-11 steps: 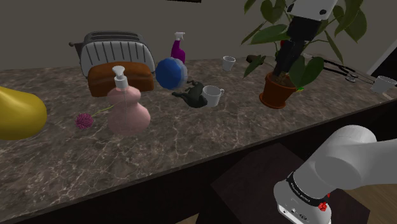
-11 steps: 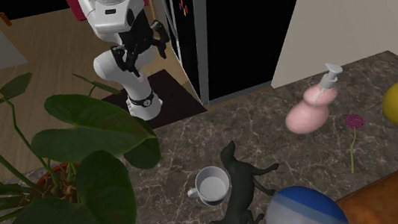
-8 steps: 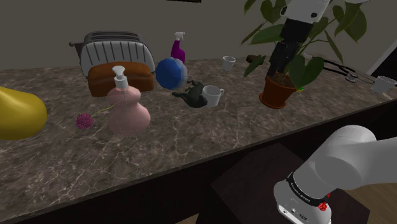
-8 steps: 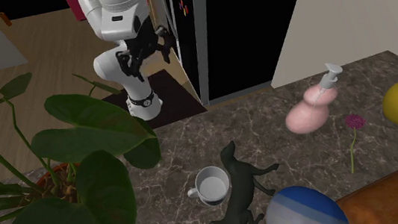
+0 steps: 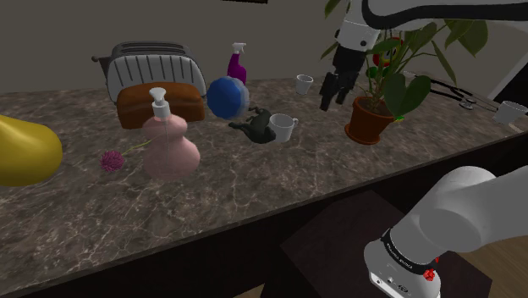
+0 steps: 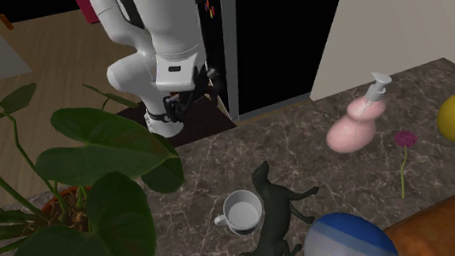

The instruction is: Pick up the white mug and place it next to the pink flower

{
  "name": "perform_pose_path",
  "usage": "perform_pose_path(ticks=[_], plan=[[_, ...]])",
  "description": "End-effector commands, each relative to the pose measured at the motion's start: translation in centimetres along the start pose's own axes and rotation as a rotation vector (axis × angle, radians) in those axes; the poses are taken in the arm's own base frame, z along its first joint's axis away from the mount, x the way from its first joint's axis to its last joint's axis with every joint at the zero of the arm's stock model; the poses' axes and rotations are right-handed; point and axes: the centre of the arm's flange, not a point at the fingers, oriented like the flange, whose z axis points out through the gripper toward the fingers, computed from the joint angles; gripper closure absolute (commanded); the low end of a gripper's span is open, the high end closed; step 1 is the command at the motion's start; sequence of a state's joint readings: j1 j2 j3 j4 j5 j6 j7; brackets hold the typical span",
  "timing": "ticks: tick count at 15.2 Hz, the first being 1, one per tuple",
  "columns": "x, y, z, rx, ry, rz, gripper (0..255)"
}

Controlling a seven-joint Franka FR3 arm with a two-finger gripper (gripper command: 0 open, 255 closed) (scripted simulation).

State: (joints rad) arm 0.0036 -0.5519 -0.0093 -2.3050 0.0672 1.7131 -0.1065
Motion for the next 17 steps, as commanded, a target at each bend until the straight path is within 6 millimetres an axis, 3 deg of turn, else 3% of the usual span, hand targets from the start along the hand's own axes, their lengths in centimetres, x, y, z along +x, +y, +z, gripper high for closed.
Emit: perform_pose_path(ticks=[1, 17], plan=[[2.2, -0.4, 1.4, -0.011, 0.002, 0.001, 0], [19.5, -0.7, 13.4, -0.101, 0.007, 0.009, 0]])
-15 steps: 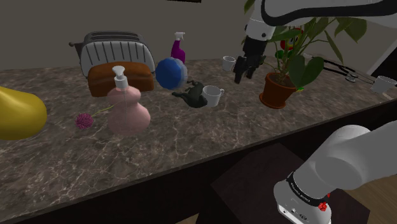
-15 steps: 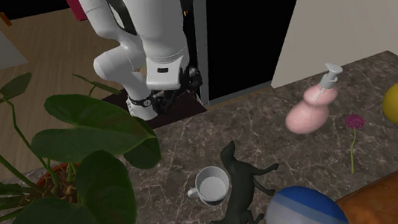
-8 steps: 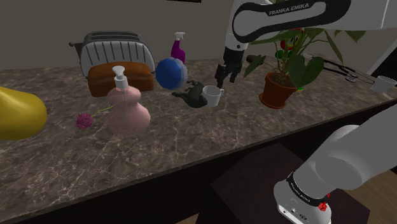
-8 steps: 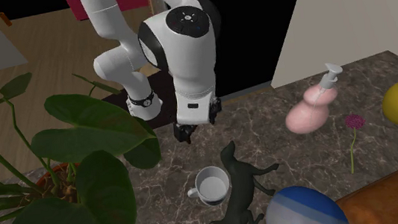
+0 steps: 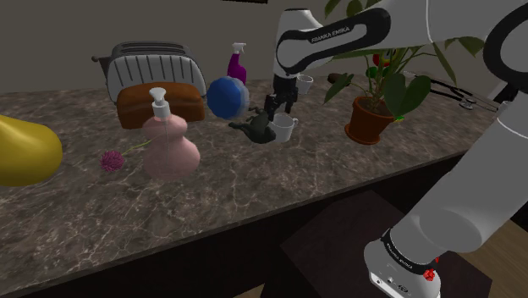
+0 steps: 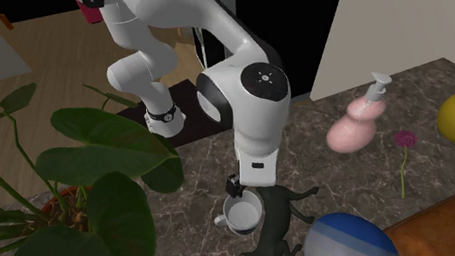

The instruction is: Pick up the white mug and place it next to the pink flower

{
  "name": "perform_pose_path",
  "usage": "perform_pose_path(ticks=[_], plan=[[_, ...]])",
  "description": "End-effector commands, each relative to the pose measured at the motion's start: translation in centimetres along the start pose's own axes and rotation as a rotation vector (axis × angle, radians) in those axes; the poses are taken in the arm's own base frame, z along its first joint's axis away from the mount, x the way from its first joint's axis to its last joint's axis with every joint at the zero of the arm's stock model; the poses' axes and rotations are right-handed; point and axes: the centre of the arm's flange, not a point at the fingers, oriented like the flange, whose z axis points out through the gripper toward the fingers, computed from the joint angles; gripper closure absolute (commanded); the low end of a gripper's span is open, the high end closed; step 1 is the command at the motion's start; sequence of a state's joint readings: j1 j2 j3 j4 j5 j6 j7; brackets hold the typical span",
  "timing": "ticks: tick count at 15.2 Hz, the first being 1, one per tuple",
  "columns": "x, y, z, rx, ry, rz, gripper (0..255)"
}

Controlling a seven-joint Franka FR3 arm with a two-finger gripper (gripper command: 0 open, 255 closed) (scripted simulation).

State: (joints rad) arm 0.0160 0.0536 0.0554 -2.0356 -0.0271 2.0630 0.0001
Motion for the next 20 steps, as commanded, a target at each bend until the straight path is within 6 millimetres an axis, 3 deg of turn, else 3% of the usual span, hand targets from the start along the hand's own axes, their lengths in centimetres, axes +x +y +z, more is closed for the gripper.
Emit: perform_pose_path(ticks=[1, 9, 17, 18, 20], plan=[[2.2, 0.0, 1.6, -0.011, 0.001, 0.001, 0], [2.2, 0.0, 5.6, -0.011, 0.001, 0.001, 0], [2.2, 0.0, 5.6, -0.011, 0.001, 0.001, 0], [2.2, 0.0, 5.6, -0.011, 0.001, 0.001, 255], [2.2, 0.0, 5.6, -0.011, 0.001, 0.001, 255]])
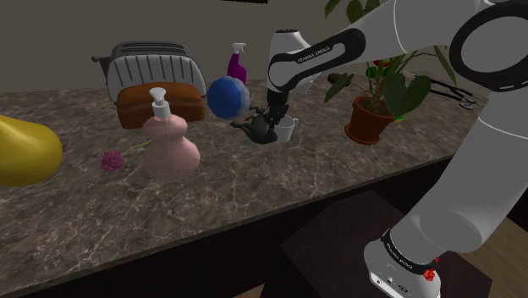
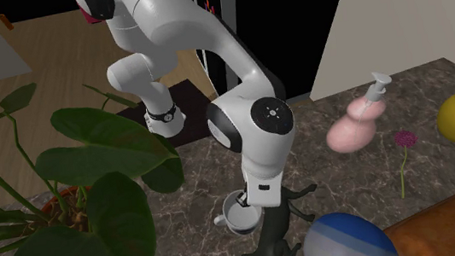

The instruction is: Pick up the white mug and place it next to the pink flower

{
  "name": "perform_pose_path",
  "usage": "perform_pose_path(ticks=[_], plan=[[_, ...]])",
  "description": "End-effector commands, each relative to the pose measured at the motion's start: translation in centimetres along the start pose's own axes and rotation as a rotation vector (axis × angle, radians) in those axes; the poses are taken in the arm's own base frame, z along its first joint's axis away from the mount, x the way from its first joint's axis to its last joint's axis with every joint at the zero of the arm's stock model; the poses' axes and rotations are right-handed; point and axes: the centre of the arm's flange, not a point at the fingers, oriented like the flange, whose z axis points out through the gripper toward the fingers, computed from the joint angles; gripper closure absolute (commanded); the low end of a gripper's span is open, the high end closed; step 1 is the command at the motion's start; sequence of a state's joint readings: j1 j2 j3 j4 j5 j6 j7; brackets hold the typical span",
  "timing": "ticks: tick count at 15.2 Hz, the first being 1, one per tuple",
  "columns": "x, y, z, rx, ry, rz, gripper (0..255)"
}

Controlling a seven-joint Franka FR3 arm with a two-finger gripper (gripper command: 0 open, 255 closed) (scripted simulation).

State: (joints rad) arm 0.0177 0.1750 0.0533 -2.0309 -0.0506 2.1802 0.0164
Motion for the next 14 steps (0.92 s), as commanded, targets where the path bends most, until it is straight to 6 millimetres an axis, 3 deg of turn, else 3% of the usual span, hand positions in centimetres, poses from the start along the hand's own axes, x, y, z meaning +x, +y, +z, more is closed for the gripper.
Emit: perform_pose_path(ticks=[1, 7, 14], plan=[[0.0, 0.0, 0.0, 0.0, 0.0, 0.0, 255], [0.0, 0.0, 0.0, 0.0, 0.0, 0.0, 255], [-0.1, 0.1, -3.7, 0.0, 0.0, 0.0, 255]])
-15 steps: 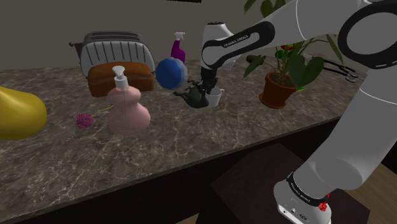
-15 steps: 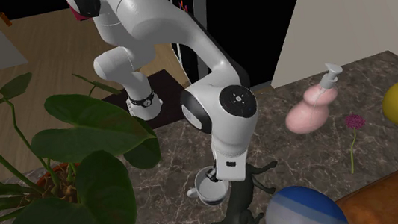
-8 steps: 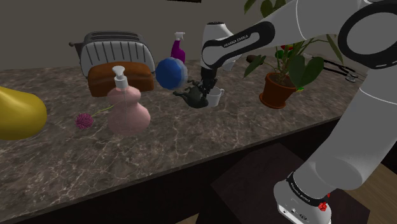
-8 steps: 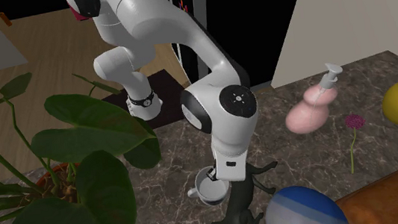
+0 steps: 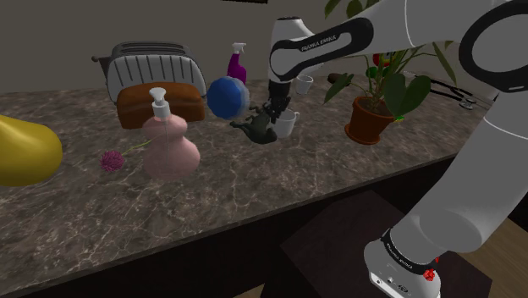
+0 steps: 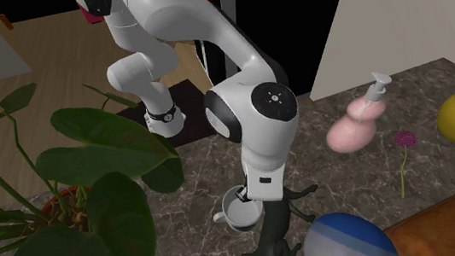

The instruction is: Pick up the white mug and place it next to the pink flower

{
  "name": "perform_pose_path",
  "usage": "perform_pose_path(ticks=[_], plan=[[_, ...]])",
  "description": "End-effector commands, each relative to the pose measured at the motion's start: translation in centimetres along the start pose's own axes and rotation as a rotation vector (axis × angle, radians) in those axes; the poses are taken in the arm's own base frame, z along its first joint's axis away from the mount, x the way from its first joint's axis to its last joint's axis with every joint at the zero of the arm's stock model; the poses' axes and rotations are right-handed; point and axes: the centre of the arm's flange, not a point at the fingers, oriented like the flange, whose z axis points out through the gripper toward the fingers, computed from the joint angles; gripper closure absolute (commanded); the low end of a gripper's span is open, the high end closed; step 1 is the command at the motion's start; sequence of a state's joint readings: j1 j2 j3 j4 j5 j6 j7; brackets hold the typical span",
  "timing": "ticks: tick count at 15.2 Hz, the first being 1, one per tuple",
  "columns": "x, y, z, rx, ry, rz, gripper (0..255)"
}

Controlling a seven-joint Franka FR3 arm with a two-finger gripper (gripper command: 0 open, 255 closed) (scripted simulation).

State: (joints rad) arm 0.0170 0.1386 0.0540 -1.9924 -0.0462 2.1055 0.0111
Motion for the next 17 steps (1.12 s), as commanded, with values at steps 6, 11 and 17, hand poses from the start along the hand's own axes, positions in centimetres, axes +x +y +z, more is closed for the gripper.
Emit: perform_pose_path(ticks=[6, 11, 17], plan=[[-0.1, 0.1, -3.7, 0.0, 0.0, 0.0, 255], [-0.2, 0.2, -6.3, 0.0, 0.0, 0.0, 255], [-0.3, 0.3, -9.5, 0.0, 0.0, 0.0, 255]])
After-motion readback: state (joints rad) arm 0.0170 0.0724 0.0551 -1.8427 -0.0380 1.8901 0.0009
